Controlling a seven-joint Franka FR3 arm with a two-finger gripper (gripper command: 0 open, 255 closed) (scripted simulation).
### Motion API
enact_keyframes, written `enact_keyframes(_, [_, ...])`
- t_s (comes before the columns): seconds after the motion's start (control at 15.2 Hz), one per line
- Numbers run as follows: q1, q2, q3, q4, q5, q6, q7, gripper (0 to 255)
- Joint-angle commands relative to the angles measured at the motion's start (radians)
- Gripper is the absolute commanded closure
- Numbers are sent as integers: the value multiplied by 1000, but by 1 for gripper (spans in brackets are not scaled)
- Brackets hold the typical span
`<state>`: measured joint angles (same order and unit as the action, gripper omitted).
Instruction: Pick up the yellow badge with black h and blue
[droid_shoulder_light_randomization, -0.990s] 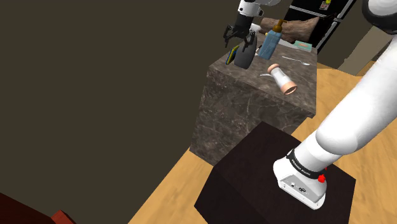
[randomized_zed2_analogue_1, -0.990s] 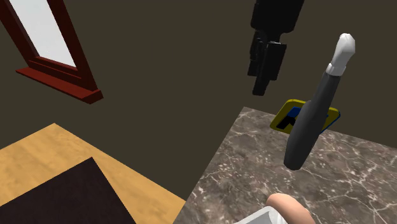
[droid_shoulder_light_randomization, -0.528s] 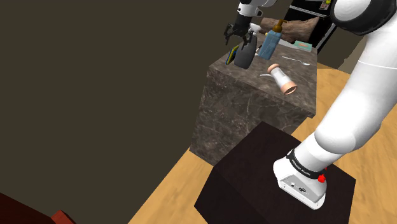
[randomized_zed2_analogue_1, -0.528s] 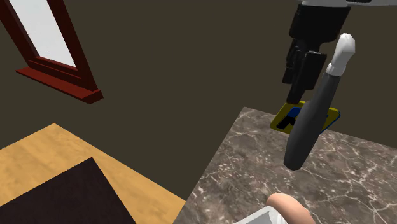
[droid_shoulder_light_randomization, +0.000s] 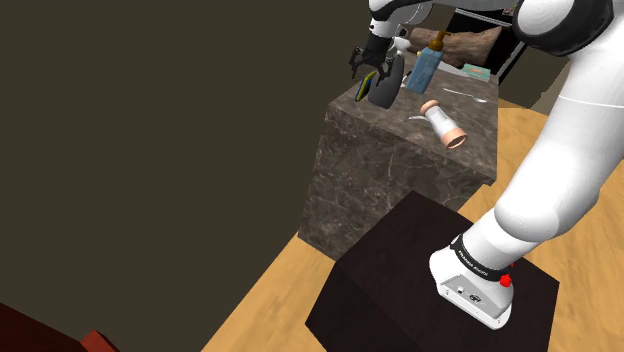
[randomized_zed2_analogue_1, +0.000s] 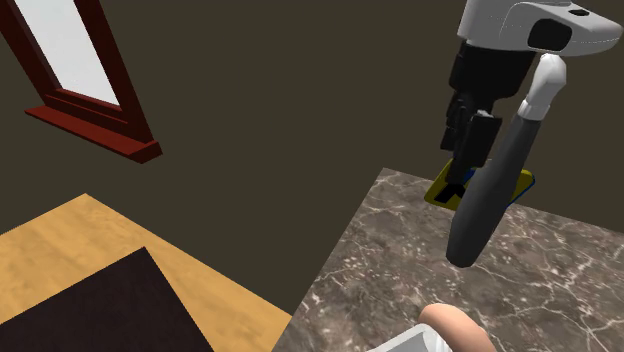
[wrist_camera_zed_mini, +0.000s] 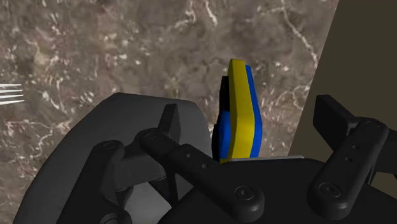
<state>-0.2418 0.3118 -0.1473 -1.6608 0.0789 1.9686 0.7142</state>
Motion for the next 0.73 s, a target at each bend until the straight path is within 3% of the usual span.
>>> enact_keyframes(0.0, [0,1,0,-7,0,5,-1,255])
enact_keyframes(0.66, [-1,-1,0,2,0,-7,0,255])
